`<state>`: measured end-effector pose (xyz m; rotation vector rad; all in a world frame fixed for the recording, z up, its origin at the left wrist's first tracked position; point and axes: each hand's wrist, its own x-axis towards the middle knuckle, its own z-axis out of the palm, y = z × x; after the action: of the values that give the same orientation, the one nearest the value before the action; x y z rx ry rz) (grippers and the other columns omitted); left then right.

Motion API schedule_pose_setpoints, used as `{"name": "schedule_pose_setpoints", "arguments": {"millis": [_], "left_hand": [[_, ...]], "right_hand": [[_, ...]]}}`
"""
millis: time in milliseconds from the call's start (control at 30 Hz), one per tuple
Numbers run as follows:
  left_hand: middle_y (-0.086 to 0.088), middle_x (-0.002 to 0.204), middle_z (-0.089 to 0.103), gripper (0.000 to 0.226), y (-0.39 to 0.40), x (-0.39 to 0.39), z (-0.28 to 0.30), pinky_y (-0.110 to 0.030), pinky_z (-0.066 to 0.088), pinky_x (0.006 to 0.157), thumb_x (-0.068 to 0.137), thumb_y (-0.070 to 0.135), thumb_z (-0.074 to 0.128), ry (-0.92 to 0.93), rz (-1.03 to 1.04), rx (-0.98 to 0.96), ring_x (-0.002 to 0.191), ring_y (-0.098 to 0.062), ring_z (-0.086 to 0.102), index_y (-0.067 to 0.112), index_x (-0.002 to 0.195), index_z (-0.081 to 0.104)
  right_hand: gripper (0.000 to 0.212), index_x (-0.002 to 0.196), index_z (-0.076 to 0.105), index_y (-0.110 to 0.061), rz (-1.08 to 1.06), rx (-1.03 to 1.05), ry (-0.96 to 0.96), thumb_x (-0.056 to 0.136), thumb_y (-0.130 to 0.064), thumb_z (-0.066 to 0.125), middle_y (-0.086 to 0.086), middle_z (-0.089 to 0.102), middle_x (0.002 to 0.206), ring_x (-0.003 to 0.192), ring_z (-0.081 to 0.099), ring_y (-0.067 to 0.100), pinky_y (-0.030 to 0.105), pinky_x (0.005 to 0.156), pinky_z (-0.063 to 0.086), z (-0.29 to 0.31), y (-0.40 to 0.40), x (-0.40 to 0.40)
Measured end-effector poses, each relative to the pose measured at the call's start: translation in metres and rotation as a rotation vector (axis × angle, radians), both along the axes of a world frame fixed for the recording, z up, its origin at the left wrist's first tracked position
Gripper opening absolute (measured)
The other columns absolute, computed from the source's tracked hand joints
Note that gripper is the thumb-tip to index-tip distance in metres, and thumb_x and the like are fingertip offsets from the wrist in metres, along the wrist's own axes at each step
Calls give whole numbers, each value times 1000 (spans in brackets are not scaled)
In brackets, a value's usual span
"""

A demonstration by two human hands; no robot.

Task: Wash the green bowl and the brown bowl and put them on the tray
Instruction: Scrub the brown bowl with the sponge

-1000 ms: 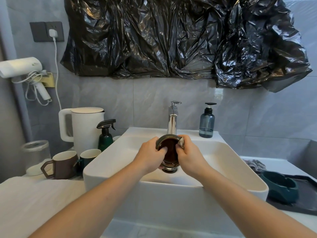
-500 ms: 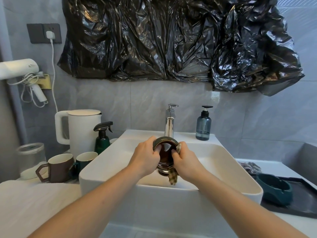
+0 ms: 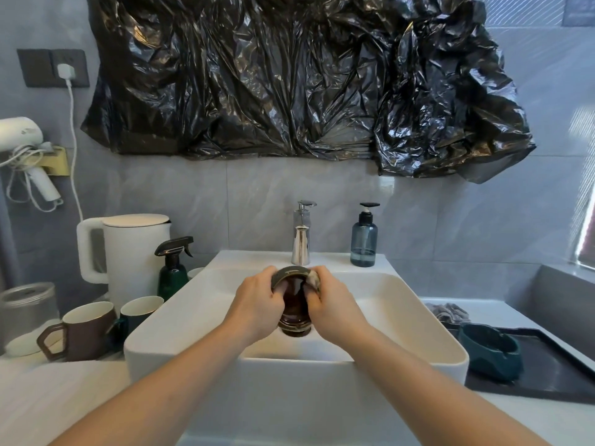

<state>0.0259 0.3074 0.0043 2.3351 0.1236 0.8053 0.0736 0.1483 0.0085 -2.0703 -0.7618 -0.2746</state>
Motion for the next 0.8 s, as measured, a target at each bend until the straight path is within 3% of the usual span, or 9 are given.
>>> {"name": "schedule_pose_setpoints", "arguments": {"millis": [100, 200, 300, 433, 567, 667, 800], "left_hand": [[7, 92, 69, 15, 0, -4, 4, -52, 61, 70, 106, 25, 53, -75, 51, -53, 80, -27, 68, 26, 109, 68], [8, 97, 68, 16, -5, -8, 9, -36, 53, 78, 107, 21, 54, -128, 102, -13, 87, -21, 62, 24, 114, 67], [10, 97, 63, 13, -7, -14, 13, -28, 42, 76, 107, 21, 55, -124, 135, 44, 87, -16, 57, 23, 115, 65], [6, 104, 72, 13, 3, -23, 16, -37, 56, 82, 106, 24, 56, -82, 145, 94, 94, -22, 66, 27, 116, 63], [2, 102, 68, 12, 41, -40, 28, -33, 48, 78, 109, 25, 53, -59, 299, 0, 90, -20, 60, 22, 116, 62], [2, 94, 70, 9, 74, -60, 30, -37, 52, 76, 109, 27, 52, 20, 346, 29, 84, -20, 63, 25, 104, 59], [8, 90, 70, 15, 94, -83, 15, -32, 52, 74, 107, 29, 55, 51, 355, 20, 82, -15, 65, 25, 119, 62]], "right_hand": [[25, 112, 56, -23, -16, -63, 92, 107, -43, 41, -2, 69, 101, 90, 66, 18, 33, 74, 54, -1, 2, 0], [39, 100, 63, -25, -59, -87, 26, 106, -52, 35, -3, 72, 91, 86, 67, 19, 40, 82, 56, 2, 3, -3], [43, 97, 65, -28, -63, -132, 56, 107, -54, 33, -6, 72, 87, 82, 69, 13, 36, 84, 59, 3, 5, -6], [50, 83, 66, -25, -70, -196, 88, 106, -56, 35, -4, 71, 78, 74, 68, 13, 32, 76, 57, 5, 4, -13], [52, 71, 61, -22, -32, -206, 73, 106, -53, 39, -1, 70, 72, 65, 62, 10, 28, 69, 50, 7, 5, -20], [46, 81, 67, -20, -10, -115, 128, 105, -51, 42, -2, 73, 80, 75, 67, 9, 28, 75, 53, 8, 7, -19], [29, 99, 63, -22, 62, 7, 239, 105, -45, 47, -2, 73, 93, 86, 70, 14, 32, 83, 56, 12, 15, -17]]}}
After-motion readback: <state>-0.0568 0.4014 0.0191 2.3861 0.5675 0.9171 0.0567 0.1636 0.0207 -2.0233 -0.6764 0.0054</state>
